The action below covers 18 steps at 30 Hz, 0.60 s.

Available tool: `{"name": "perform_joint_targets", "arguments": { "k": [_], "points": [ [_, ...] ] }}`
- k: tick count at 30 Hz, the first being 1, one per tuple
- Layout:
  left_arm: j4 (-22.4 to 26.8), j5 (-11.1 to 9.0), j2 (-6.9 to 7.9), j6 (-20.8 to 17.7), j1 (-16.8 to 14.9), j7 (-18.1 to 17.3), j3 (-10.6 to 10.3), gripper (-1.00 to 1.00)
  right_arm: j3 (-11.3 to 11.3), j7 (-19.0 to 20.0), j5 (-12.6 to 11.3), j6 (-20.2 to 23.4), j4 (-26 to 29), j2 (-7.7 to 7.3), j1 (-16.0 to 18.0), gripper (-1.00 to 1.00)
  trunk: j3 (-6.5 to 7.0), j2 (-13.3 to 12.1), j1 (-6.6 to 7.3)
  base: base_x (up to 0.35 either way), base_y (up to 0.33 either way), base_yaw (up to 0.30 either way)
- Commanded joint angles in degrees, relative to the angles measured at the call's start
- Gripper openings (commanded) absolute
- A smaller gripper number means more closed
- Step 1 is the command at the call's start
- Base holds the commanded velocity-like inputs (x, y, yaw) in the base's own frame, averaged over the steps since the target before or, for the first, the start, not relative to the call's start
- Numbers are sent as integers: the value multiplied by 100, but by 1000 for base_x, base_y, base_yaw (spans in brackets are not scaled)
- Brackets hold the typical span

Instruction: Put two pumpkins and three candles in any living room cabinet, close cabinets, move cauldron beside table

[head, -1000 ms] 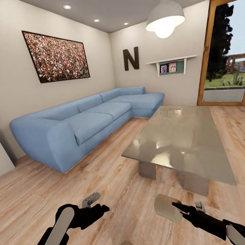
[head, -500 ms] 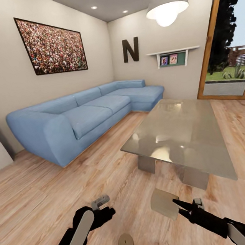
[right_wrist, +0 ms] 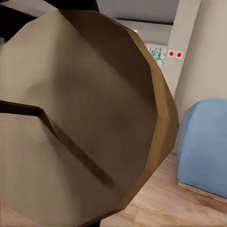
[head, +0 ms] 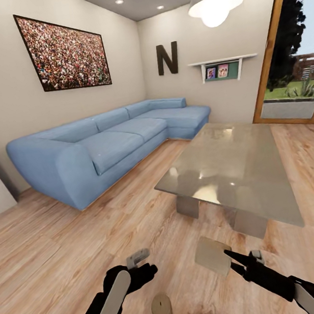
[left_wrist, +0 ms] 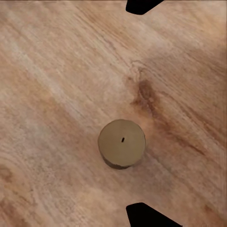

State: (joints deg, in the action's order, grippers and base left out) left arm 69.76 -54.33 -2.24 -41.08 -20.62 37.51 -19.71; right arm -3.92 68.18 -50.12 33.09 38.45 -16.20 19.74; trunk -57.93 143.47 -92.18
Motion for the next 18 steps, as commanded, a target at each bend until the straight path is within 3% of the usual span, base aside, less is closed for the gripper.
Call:
{"name": "perform_joint_targets", "arguments": {
  "k": [1,7,11,18],
  "points": [
    [17,-59,-12,4,-3,26,3,100,7,0,-63,58,-34,-6,4,-100,-6,3,1,-5,153,0],
    [28,-52,-15,11,-3,-166,11,100,131,2,-70,90,-203,-14,4,-100,1,3,1,-1,98,-11],
    [29,-56,-15,12,-3,-200,11,100,136,2,-75,92,-206,-15,4,-100,26,3,1,0,47,-151],
    [29,-53,-17,12,-3,-200,11,100,137,2,-74,93,-206,-15,4,-100,63,3,1,0,207,-155]
  ]
}}
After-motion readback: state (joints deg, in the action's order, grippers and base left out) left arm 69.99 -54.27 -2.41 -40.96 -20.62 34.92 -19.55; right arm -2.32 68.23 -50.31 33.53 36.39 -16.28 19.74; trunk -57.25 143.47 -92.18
